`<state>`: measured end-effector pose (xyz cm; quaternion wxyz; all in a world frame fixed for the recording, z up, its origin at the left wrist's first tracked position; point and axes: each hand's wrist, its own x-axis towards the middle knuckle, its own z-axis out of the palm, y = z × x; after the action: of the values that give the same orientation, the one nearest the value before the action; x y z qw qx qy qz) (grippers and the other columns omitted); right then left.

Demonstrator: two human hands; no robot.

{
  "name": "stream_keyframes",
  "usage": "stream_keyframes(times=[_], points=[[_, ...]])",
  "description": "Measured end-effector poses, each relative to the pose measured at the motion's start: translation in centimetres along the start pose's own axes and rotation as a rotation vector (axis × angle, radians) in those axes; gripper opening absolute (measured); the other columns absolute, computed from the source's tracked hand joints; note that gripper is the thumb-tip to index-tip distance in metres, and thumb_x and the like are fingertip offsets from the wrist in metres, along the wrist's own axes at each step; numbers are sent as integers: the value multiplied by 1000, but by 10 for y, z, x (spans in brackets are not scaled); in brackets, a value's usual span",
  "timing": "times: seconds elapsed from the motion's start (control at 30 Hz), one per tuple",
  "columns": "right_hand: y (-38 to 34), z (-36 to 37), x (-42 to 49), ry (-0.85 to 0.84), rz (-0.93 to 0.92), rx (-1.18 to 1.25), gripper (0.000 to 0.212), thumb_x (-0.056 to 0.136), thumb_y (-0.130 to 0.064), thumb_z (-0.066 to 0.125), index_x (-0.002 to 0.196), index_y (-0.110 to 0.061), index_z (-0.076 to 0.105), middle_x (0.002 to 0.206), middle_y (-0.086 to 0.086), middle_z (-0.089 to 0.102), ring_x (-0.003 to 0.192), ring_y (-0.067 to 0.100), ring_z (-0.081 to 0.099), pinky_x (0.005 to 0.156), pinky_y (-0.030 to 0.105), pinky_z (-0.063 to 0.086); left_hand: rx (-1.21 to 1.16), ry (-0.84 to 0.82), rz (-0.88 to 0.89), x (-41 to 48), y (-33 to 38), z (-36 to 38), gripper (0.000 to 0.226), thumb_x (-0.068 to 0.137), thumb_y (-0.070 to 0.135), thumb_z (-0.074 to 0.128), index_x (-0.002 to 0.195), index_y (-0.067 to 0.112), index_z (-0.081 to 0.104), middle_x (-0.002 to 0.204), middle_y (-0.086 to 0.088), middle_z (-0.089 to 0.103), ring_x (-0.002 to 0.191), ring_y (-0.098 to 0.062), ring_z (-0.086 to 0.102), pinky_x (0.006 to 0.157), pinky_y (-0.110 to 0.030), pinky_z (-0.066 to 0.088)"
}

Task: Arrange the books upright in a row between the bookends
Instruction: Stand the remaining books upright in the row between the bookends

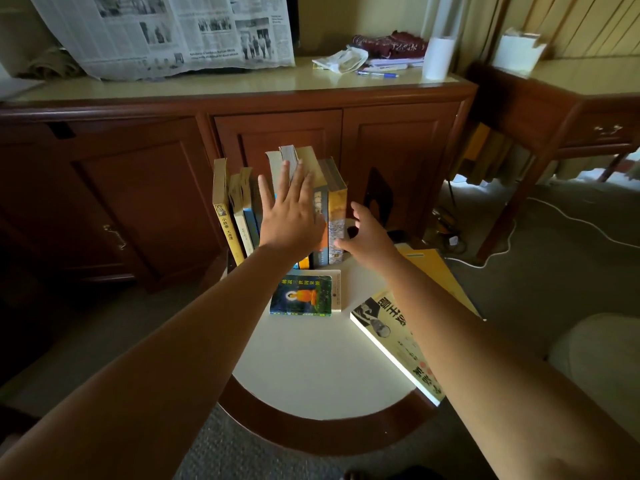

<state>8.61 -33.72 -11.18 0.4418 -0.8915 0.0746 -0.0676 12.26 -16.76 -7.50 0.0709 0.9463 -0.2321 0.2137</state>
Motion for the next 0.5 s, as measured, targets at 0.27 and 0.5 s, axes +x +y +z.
stream_keyframes(times=[0.27,0.5], points=[[78,-88,-74,275,235,-114,44,92,-27,70,133,-17,58,125,-4,64,114,17,63,90,33,51,-477,-148,65,-54,102,24,50,105,29,49,153,15,41,153,-9,50,140,-26,47,119,-47,38],[131,-119,-101,103,617,-206,32,96,-23,64,119,-1,66,118,17,68,108,34,64,98,48,52,-472,-684,-21,-66,173,91,42,106,31,44,142,10,49,146,-17,53,129,-31,54,110,-47,42]])
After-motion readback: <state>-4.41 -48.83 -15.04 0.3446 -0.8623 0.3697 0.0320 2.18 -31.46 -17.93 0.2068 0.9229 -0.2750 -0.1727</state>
